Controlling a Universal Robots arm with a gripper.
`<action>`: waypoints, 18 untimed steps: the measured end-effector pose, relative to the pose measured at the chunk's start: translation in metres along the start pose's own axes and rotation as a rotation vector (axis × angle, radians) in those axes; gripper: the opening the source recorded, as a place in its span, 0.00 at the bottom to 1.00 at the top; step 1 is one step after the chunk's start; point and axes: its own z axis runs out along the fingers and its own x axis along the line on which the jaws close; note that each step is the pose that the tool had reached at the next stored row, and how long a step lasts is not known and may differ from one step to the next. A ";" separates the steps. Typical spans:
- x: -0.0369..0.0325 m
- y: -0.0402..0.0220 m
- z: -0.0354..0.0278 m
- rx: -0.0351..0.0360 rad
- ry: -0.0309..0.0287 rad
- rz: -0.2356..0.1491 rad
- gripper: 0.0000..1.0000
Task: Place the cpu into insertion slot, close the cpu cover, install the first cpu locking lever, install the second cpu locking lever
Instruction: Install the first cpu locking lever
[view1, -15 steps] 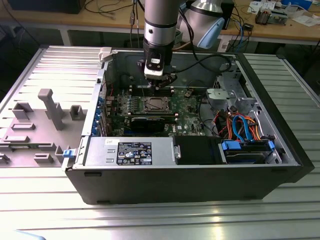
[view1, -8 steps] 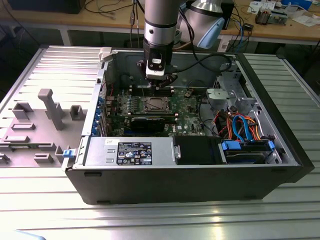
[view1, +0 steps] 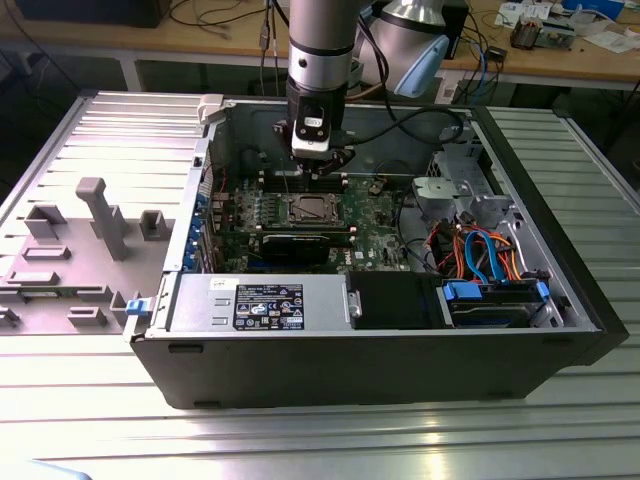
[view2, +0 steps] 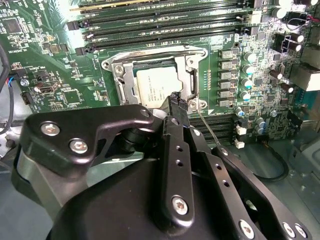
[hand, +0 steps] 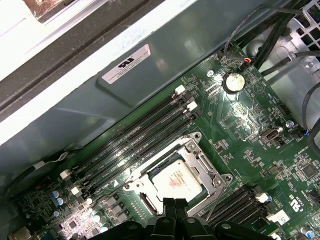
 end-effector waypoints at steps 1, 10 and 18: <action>0.0000 0.0000 0.0000 0.0000 0.0000 0.000 0.11; 0.0000 0.0000 0.0000 0.0025 0.0009 -0.104 0.11; 0.0005 -0.0003 -0.0040 0.0037 0.0016 -0.189 0.11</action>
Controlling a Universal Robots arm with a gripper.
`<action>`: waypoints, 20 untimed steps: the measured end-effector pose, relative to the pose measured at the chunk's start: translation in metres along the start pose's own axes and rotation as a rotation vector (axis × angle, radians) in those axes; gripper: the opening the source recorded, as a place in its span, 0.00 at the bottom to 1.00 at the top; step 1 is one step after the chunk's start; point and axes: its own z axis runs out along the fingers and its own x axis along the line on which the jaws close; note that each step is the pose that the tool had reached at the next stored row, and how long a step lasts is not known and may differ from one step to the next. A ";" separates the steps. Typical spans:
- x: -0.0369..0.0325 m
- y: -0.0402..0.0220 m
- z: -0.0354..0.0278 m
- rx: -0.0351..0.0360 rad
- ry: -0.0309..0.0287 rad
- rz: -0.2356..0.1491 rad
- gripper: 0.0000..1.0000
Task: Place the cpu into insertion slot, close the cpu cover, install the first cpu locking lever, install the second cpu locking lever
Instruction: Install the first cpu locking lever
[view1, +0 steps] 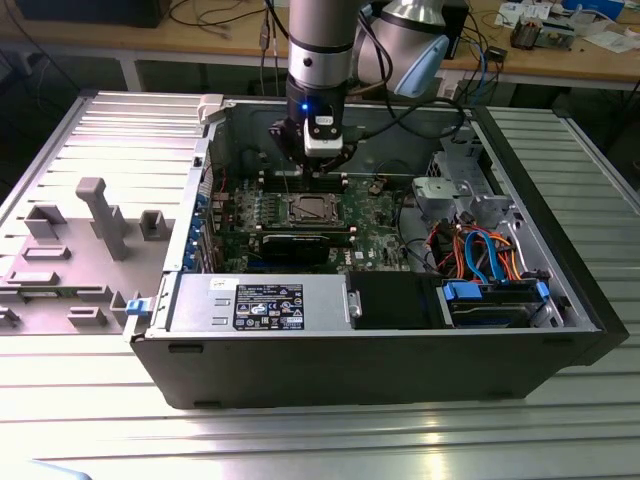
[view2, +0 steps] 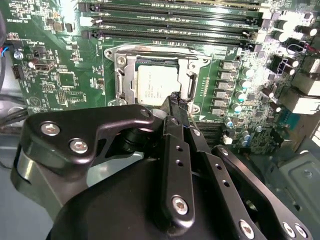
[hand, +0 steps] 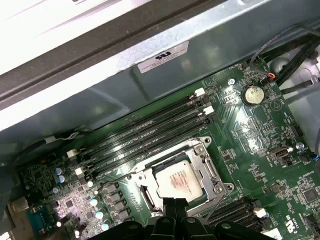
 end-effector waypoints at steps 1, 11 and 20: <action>0.0001 0.0000 -0.0016 -0.0002 0.0002 -0.002 0.11; 0.0002 0.0000 -0.0038 0.0023 0.0020 -0.143 0.11; 0.0002 0.0000 -0.0038 0.0052 0.0033 -0.266 0.11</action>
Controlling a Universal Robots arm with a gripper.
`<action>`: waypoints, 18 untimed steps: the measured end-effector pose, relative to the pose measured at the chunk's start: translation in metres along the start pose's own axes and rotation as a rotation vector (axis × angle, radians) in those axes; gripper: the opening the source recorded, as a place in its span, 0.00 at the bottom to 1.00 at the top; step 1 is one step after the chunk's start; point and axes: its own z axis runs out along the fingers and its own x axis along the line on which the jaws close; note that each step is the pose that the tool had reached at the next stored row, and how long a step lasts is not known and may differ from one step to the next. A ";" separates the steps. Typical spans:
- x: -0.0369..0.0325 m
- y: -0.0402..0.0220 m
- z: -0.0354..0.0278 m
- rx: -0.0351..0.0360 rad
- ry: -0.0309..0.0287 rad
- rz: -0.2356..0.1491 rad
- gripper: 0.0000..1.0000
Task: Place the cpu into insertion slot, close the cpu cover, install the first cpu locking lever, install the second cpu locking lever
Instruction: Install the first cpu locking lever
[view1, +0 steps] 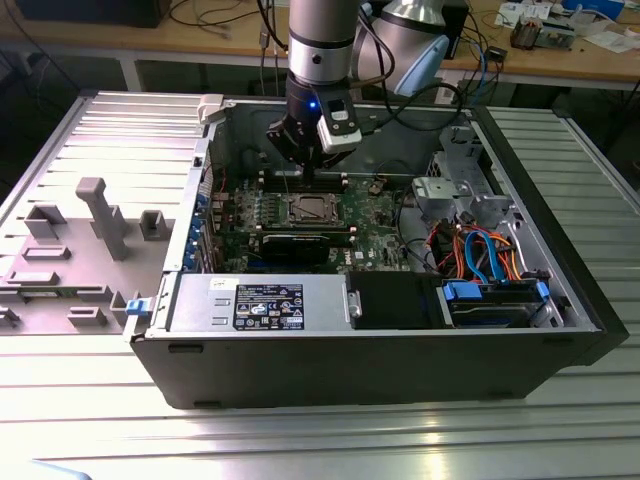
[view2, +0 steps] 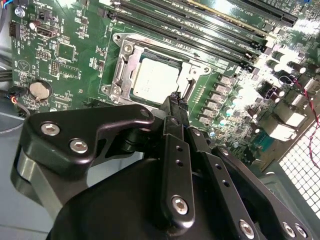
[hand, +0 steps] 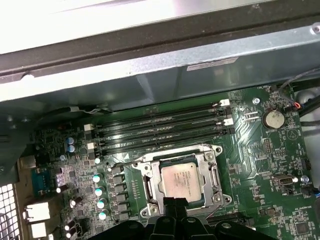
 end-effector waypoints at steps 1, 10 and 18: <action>0.0000 0.0000 0.0000 0.0000 0.0001 0.000 0.11; 0.0000 0.0000 0.0000 0.0000 0.0000 -0.001 0.11; 0.0002 0.0000 0.0010 -0.0011 -0.0175 -0.066 0.11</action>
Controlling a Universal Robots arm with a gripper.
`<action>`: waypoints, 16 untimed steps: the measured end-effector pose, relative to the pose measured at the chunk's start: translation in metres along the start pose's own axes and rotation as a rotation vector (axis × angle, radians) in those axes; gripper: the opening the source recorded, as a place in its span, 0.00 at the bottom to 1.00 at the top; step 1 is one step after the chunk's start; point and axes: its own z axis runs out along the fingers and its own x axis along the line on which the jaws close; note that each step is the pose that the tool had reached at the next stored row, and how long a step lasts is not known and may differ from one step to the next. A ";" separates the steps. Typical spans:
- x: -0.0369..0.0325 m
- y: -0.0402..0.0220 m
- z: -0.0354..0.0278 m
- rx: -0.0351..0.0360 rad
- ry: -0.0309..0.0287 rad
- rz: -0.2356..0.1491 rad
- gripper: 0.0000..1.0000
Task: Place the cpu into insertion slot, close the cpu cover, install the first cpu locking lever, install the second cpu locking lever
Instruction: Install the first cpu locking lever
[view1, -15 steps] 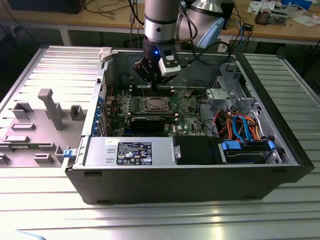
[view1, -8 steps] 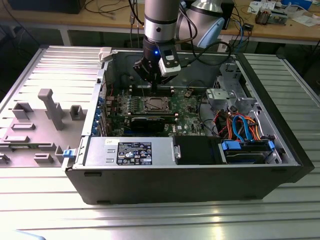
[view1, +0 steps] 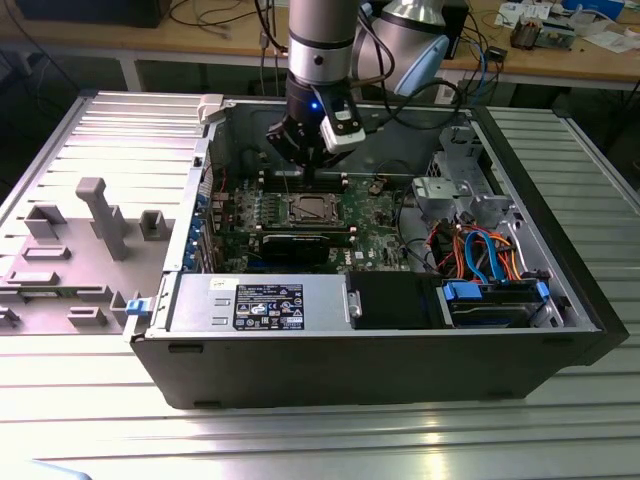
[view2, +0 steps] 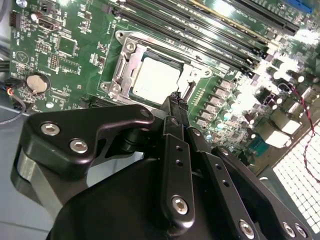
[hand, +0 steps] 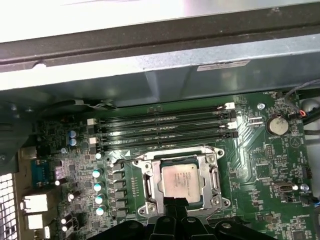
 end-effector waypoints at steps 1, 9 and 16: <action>0.0001 0.0000 0.0001 -0.0012 -0.0096 -0.001 0.11; 0.0024 -0.0002 -0.0033 -0.0038 -0.0326 -0.020 0.11; 0.0034 -0.0003 -0.0025 -0.0044 -0.0315 -0.086 0.11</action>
